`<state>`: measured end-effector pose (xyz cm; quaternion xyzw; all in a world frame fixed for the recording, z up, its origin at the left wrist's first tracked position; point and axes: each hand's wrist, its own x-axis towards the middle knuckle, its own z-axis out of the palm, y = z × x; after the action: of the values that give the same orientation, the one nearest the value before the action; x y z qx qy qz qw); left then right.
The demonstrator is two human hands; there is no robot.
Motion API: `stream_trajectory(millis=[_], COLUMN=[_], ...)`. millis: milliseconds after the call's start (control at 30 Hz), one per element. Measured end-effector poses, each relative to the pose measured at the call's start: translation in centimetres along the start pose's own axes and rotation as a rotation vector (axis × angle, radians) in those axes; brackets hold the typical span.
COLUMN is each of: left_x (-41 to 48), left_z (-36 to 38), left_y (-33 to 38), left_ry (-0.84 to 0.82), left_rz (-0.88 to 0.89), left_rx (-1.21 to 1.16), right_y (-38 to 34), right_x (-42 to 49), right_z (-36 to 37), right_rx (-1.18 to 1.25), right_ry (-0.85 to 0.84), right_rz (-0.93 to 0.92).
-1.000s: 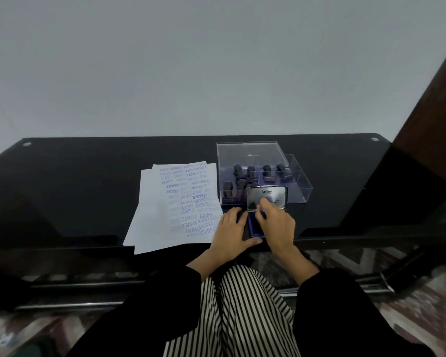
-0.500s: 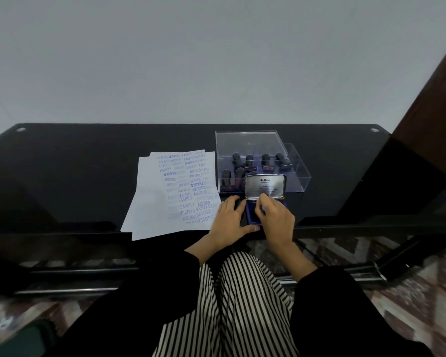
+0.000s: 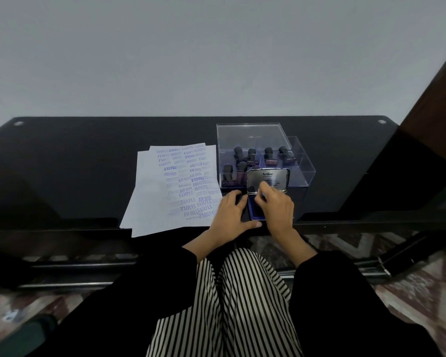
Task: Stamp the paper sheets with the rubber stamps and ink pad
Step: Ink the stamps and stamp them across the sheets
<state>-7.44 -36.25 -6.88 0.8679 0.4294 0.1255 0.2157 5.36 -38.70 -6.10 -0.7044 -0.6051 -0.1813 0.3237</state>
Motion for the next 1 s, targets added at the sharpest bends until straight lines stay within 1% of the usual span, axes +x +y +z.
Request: stream_trajectory(millis=[267,433,533,600,700,800,1000], left_x=[0.1,0.1,0.2,0.1,-0.5,-1.6,-4.1], left_z=[0.0,-0.5,-1.4,-2.6,-5.0,-7.7,-11.0], left_y=[-0.1,0.2,0.3,0.1,-1.5,-4.4,-10.2], left_ry=[-0.006,-0.015,-0.050,-0.074,-0.084,-0.022,0.177], left_rz=[0.004,0.031,0.044,0.047,0.033,-0.011,-0.144], left_rx=[0.008,0.093,0.106,0.063,0.007,-0.006,-0.040], right_y=[-0.3,-0.3,-0.2,-0.7,-2.9,-5.5,-10.7], right_x=[0.1,0.5,0.9,1.0,1.3,1.9,1.6], right_z=[-0.2,-0.6,-0.8,-1.1,-1.3,-1.2,0.1], right_rx=[-0.008,0.009,0.013,0.044,0.104,0.180,0.243], right_ry=[-0.031,-0.121,-0.192,-0.159,-0.061,-0.067,-0.272], right_rz=[0.046,0.096,0.122,0.136,0.099,0.064,-0.014])
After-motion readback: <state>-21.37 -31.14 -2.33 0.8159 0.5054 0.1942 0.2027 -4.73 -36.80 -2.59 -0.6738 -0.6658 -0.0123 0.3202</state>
